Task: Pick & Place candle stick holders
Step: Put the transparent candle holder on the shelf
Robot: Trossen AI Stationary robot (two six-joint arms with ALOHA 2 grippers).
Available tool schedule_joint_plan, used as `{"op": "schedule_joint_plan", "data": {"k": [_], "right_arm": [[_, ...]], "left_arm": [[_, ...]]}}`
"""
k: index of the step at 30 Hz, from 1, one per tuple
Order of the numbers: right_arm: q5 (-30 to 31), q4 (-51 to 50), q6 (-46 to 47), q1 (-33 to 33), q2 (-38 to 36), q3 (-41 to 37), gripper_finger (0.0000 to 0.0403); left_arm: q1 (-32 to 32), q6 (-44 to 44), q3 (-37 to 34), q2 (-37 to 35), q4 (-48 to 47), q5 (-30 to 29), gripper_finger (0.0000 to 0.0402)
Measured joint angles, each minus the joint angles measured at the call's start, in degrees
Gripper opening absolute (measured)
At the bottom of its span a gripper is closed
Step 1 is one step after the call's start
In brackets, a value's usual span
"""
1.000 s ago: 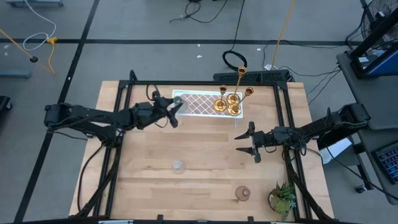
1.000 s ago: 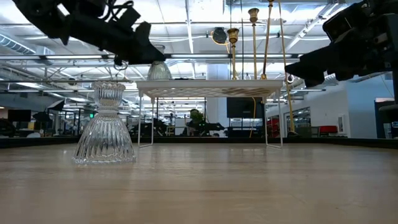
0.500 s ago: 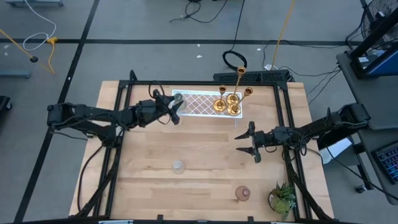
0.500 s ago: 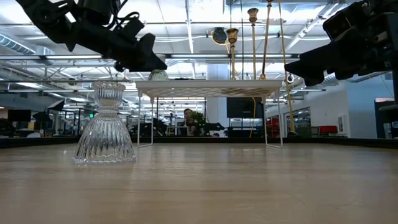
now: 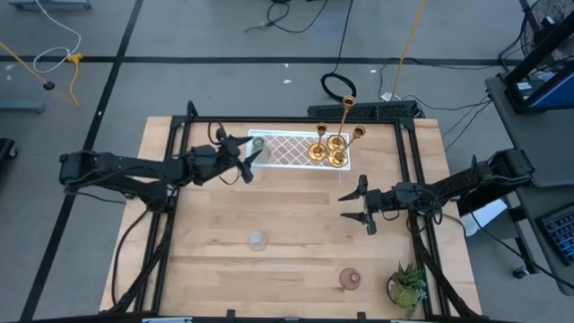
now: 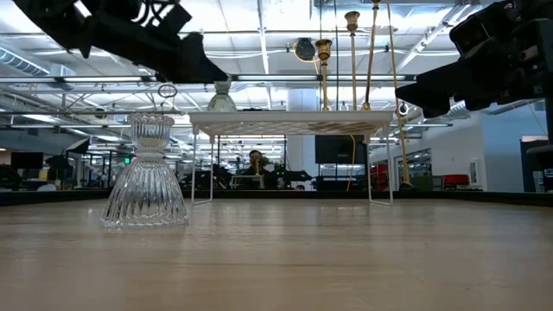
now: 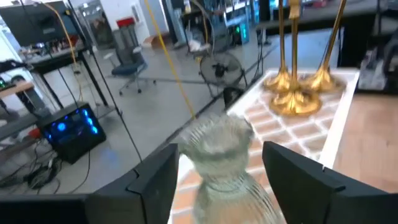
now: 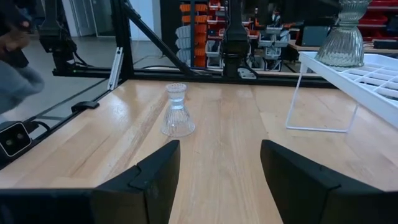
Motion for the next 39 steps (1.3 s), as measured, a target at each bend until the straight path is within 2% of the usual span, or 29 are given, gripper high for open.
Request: {"op": "schedule_joint_plan", "data": {"k": [9,11,14,19,23,31,34,39], "right_arm": [[0.0,0.0,0.2,0.0,0.0,0.0,0.0258],[0.0,0.0,0.1,0.0,0.0,0.0,0.0268],[0.0,-0.4,-0.8,0.0,0.0,0.0,0.0277],[0.0,-0.6,-4.1,0.0,0.0,0.0,0.0277],[0.0,-0.4,-4.1,0.0,0.0,0.0,0.0271],[0.0,-0.4,1.6,0.0,0.0,0.0,0.0267],[0.0,-0.4,1.7,0.0,0.0,0.0,0.0267],[0.0,0.5,1.2,0.0,0.0,0.0,0.0267]], "left_arm": [[-4.2,-3.8,0.0,-11.1,-16.9,-5.9,0.0261],[-5.8,-5.2,0.0,-13.0,-20.1,-3.9,0.0261],[-8.5,-8.4,0.0,-13.6,-24.8,2.4,0.0262],[-13.9,-15.1,0.0,-10.0,-28.8,11.4,0.0262],[-19.3,-17.1,0.0,-4.5,-27.5,13.8,0.0256],[-28.9,-20.4,0.0,6.1,-23.1,13.9,0.0246],[-31.8,-24.1,0.0,7.4,-23.0,13.8,0.0246],[-36.0,-25.0,0.1,7.6,-23.7,10.9,0.0246]]}}
